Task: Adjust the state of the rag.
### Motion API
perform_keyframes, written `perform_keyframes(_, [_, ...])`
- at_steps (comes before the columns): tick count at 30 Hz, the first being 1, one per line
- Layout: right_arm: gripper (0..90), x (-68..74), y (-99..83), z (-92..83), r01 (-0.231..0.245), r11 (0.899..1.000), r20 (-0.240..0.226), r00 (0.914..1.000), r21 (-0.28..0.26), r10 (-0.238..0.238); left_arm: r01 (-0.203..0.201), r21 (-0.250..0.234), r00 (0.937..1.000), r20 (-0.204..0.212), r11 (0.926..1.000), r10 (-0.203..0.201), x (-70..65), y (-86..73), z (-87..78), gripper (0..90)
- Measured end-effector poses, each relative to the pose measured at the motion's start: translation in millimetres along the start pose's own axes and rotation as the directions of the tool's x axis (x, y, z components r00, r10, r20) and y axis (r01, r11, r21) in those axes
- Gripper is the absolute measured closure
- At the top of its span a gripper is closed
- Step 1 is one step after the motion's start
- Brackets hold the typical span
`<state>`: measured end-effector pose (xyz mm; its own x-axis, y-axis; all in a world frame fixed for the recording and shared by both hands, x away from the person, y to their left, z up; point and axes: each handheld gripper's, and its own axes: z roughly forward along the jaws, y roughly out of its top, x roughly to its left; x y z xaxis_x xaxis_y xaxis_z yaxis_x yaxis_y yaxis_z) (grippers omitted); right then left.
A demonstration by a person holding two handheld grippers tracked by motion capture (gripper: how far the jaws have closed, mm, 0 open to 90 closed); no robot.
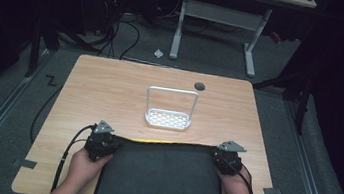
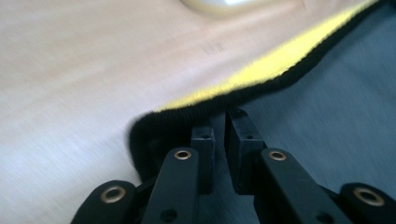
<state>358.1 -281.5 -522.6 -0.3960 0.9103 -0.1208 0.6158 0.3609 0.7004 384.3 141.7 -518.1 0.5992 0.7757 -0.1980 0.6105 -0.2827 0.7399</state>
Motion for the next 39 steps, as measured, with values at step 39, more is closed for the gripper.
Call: perform_keyframes(39, [66.3,9.1,10.6,-7.3,-0.006,0.997,-0.006,1.0,-0.082,0.006,0.062,-0.063,0.9965,-0.052,0.9961,-0.065,42.6,15.1,30.0,45.9])
